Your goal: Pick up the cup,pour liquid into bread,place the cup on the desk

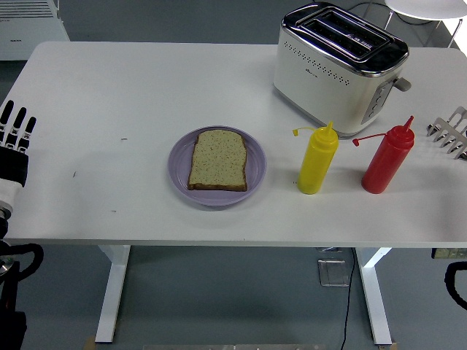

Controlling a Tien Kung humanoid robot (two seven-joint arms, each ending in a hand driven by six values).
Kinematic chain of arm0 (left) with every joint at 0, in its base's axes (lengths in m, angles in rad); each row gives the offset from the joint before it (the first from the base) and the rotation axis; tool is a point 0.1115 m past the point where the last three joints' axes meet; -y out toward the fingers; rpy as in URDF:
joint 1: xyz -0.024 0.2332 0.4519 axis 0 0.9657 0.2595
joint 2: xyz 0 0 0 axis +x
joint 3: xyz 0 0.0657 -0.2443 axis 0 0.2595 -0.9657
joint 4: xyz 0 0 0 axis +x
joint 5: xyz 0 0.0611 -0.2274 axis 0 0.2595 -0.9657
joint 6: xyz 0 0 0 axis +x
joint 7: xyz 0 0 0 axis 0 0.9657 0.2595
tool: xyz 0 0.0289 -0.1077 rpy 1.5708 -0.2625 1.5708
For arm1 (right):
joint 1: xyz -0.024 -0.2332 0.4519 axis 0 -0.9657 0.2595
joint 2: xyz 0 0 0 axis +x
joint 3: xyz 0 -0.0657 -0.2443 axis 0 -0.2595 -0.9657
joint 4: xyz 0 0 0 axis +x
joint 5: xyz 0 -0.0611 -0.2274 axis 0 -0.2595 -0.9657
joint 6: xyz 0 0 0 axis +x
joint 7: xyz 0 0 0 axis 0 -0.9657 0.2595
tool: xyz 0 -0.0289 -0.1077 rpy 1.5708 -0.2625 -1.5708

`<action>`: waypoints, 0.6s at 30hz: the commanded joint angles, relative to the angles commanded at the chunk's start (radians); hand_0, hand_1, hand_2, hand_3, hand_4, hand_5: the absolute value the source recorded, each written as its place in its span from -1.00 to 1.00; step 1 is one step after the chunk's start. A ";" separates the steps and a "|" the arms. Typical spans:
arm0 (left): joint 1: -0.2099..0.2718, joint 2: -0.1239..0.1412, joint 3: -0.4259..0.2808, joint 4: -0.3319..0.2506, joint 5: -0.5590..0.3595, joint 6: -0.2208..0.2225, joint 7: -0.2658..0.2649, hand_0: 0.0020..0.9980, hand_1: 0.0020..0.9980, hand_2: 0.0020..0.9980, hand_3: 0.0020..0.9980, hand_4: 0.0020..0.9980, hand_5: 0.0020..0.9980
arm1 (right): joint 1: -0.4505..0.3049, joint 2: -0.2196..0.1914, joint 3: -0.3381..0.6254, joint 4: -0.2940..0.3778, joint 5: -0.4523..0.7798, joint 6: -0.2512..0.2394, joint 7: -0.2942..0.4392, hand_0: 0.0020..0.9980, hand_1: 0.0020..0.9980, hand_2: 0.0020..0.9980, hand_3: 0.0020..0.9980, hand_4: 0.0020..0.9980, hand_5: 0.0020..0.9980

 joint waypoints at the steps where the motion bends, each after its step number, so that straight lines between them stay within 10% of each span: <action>1: -0.001 0.000 -0.001 0.000 0.000 0.000 0.000 0.63 0.49 0.46 0.44 0.03 1.00 | 0.001 0.000 0.000 0.000 0.000 0.000 0.000 0.62 0.45 0.52 0.52 0.14 -0.22; 18: -0.006 0.000 -0.003 -0.001 -0.001 0.000 0.000 0.63 0.49 0.46 0.44 0.03 1.00 | 0.004 0.001 0.004 0.000 0.004 0.001 0.001 0.63 0.45 0.52 0.52 0.14 -0.22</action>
